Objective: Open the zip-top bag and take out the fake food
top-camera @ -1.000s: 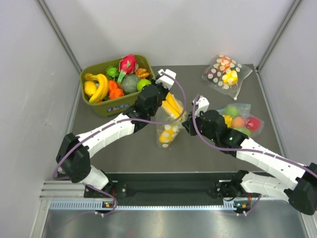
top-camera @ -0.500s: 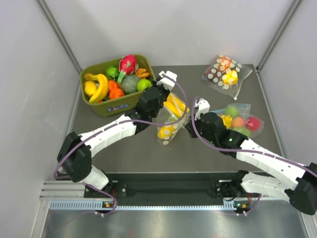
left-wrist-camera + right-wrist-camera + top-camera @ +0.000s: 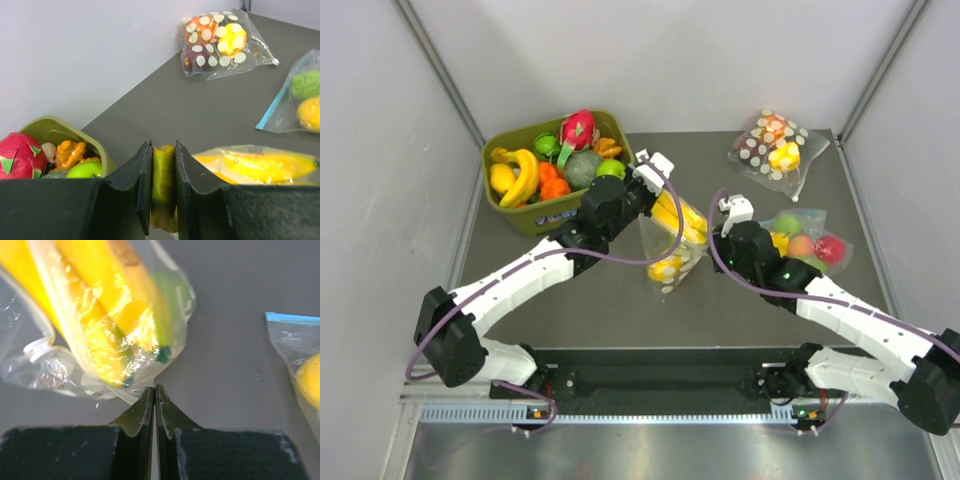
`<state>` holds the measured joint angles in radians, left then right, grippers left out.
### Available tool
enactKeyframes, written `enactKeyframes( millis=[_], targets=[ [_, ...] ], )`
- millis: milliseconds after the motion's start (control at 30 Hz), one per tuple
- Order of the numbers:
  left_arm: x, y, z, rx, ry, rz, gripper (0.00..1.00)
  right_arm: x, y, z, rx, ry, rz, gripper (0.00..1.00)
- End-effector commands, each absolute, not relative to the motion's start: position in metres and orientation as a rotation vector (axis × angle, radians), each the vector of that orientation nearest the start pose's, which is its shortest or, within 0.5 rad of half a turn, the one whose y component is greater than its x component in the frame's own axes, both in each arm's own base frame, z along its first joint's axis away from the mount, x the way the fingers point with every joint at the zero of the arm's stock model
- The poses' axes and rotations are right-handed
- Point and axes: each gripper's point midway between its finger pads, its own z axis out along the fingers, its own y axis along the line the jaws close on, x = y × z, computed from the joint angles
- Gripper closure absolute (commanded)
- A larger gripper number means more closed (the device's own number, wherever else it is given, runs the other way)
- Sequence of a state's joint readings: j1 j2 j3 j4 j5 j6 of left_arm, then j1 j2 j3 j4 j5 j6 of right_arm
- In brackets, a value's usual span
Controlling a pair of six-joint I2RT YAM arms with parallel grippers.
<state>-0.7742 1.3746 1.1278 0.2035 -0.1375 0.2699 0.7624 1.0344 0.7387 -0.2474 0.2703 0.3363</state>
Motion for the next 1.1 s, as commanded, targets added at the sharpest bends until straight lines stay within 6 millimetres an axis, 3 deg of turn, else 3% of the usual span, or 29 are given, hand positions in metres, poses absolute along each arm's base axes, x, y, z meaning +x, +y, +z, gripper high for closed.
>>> enactKeyframes(
  millis=[0, 167, 300, 600, 733, 900, 1067],
  targets=[
    [0.343, -0.303, 0.351, 0.771, 1.379, -0.329, 1.0, 0.28, 0.175, 0.196, -0.202, 2.025, 0.299, 1.0],
    [0.339, -0.3, 0.344, 0.798, 1.392, -0.319, 1.0, 0.292, 0.146, 0.205, -0.144, 2.01, 0.255, 1.0],
    [0.344, -0.291, 0.34, 0.786, 1.423, -0.255, 1.0, 0.291, 0.137, 0.217, -0.132, 1.981, 0.258, 1.0],
    [0.354, -0.281, 0.336, 0.735, 1.448, -0.188, 1.0, 0.27, 0.162, 0.245, -0.235, 1.915, 0.469, 1.0],
    [0.35, -0.279, 0.348, 0.679, 1.402, -0.228, 1.0, 0.279, 0.154, 0.234, -0.219, 1.95, 0.387, 1.0],
    [0.354, -0.275, 0.36, 0.611, 1.386, -0.227, 1.0, 0.279, 0.166, 0.223, -0.239, 1.978, 0.446, 1.0],
    [0.349, -0.283, 0.366, 0.604, 1.345, -0.293, 1.0, 0.276, 0.171, 0.195, -0.255, 2.038, 0.461, 1.0]
  ],
)
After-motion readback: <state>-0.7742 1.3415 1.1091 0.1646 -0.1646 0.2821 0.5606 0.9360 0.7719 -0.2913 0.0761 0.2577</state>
